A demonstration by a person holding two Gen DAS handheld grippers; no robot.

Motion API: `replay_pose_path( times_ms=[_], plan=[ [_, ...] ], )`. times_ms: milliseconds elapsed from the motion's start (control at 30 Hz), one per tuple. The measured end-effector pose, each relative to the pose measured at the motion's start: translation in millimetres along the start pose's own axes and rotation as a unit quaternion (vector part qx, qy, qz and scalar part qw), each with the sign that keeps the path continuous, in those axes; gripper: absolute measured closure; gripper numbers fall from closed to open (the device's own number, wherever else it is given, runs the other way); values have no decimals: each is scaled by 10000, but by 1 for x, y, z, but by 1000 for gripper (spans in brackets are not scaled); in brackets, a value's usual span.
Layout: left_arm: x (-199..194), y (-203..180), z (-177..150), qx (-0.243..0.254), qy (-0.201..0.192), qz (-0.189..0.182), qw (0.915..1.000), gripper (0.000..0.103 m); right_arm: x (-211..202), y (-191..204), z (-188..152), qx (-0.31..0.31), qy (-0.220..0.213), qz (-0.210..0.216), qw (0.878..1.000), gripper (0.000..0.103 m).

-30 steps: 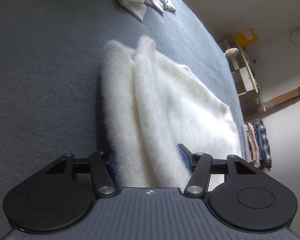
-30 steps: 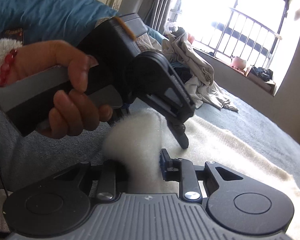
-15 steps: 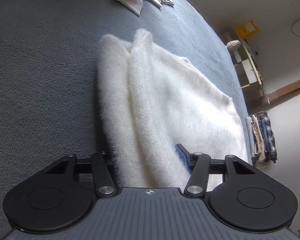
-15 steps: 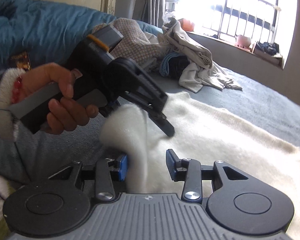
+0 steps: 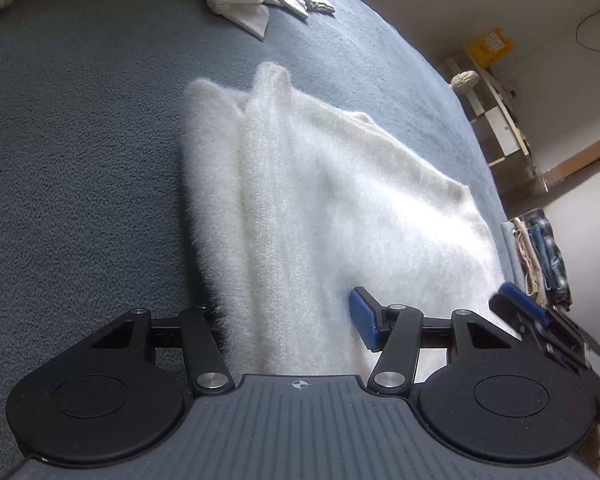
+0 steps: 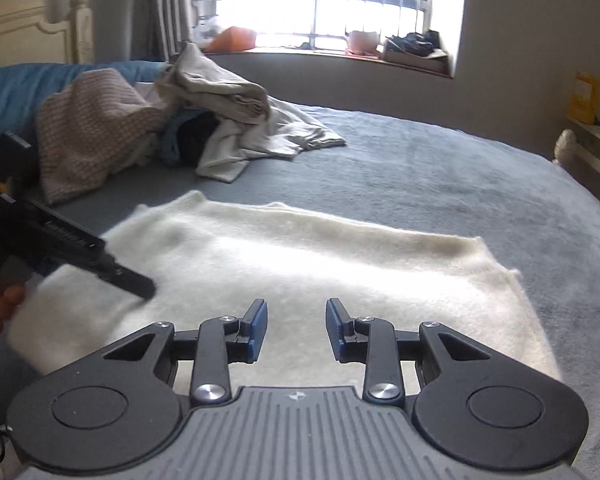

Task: Fold clothes
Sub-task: 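Open and withdraw the right gripper while the left gripper holds the sweater edge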

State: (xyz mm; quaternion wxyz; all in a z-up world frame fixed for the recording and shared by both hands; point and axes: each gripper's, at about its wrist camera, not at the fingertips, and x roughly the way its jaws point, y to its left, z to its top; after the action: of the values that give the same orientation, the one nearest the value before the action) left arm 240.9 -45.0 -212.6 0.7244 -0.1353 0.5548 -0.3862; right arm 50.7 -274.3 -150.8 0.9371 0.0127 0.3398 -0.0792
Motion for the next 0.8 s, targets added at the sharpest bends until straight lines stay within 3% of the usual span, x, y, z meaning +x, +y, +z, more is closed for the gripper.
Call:
replay_pose_path(
  times_ms=[233,367,433,667,800],
  plan=[
    [2,-2,0,79,26,-88,9999,42,43,-15,-29,-116,655,-319,9973,73],
    [5,-5,0,179,55,-131,9997,31,40,-13,-17,-239,806,-389,9957,75],
    [5,-8,0,179,35,-104,9998,29,36,-11,-9,-304,709,-412,9962,76],
    [3,-4,-2,140,-51,-6,9999,41,65,-13,-10,-125,807,-321,9961,76],
    [3,-1,-1,105,-36,-43,9999,42,57,-26,10,501,827,-228,9951,78]
  ],
)
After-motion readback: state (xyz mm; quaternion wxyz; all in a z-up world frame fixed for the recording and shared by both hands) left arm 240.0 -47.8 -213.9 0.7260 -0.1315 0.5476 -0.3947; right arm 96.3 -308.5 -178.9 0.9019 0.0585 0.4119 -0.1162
